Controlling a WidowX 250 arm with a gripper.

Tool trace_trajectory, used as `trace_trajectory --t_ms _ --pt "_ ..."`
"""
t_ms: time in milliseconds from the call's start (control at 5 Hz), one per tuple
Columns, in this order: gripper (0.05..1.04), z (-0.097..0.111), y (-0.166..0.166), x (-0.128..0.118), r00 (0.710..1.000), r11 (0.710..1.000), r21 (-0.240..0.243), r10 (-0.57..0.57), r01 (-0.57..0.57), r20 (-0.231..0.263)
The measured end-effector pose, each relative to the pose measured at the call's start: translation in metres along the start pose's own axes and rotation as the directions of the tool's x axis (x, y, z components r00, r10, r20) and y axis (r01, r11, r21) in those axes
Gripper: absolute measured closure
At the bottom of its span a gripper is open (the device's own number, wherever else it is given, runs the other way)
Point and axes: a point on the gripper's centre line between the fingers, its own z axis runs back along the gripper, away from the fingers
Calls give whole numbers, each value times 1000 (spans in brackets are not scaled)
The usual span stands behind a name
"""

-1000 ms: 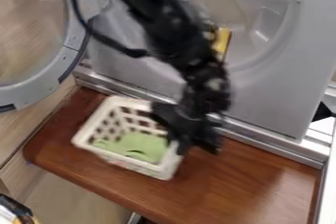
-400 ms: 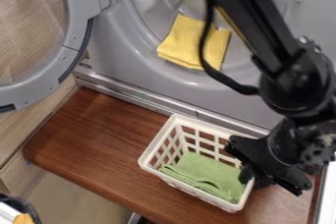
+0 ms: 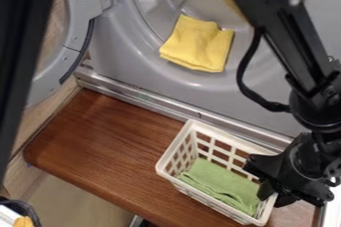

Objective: Move the white basket to right side of the table

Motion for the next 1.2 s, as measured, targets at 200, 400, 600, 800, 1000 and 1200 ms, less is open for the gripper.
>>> trace_trajectory --t_ms 200,400,600,800,1000,1200 --pt "467 1 14 -1 999 999 -35 16 -15 46" --pt "170 22 19 11 991 997 -65 51 -44 120" --pt "72 42 28 22 980 991 -115 94 -74 174" --pt "77 62 37 31 968 976 -179 162 -128 193" --pt "83 62 59 30 977 971 -174 183 -162 109" --pt "83 61 79 25 987 977 -146 153 -157 -39"
